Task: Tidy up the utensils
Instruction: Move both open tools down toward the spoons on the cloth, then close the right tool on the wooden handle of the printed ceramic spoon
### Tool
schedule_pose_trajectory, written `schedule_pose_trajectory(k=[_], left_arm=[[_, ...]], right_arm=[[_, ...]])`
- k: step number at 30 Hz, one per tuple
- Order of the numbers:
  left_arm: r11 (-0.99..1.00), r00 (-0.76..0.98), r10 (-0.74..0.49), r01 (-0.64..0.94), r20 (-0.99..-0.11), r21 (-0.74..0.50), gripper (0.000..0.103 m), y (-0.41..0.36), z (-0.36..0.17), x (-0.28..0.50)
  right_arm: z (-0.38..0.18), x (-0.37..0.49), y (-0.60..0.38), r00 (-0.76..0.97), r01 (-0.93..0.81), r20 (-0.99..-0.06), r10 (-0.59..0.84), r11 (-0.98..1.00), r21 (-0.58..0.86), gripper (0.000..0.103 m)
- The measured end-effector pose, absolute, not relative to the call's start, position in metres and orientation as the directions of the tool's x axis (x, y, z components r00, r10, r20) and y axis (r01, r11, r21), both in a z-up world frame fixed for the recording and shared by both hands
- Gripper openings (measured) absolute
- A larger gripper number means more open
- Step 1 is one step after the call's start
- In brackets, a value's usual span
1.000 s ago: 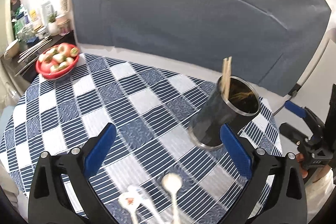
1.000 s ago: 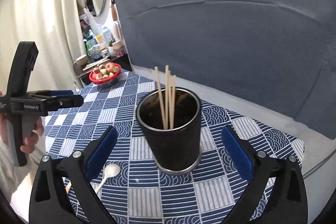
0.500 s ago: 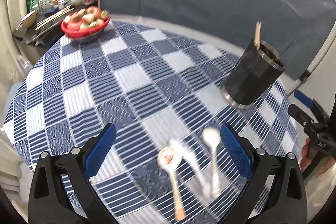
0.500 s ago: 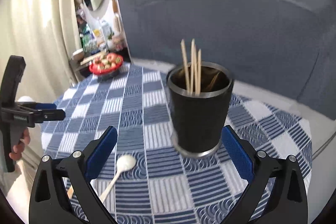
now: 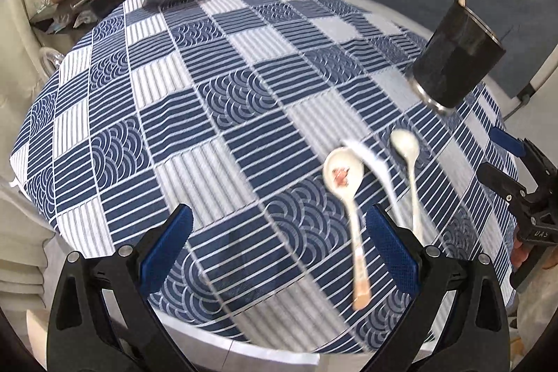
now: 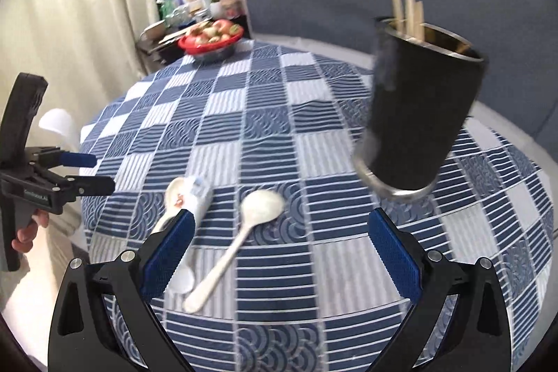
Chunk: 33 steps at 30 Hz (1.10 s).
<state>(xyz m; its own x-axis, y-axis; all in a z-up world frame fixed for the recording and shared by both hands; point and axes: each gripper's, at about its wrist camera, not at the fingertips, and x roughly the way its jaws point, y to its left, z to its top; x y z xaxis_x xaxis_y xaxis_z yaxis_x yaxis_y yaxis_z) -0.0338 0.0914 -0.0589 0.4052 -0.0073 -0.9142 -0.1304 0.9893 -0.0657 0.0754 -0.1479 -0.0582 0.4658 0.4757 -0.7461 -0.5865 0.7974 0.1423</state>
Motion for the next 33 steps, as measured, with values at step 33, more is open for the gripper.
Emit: schedule_pose_trajectory(k=[33], left_arm=[[0.907,0.17,-0.2,0.405,-0.965,-0.117,0.097,0.086,-0.11,0.063]], right_arm=[[-0.1,-0.008,-0.032,0.282,-0.573,-0.874,0.395,0.8,0.177,0.095]])
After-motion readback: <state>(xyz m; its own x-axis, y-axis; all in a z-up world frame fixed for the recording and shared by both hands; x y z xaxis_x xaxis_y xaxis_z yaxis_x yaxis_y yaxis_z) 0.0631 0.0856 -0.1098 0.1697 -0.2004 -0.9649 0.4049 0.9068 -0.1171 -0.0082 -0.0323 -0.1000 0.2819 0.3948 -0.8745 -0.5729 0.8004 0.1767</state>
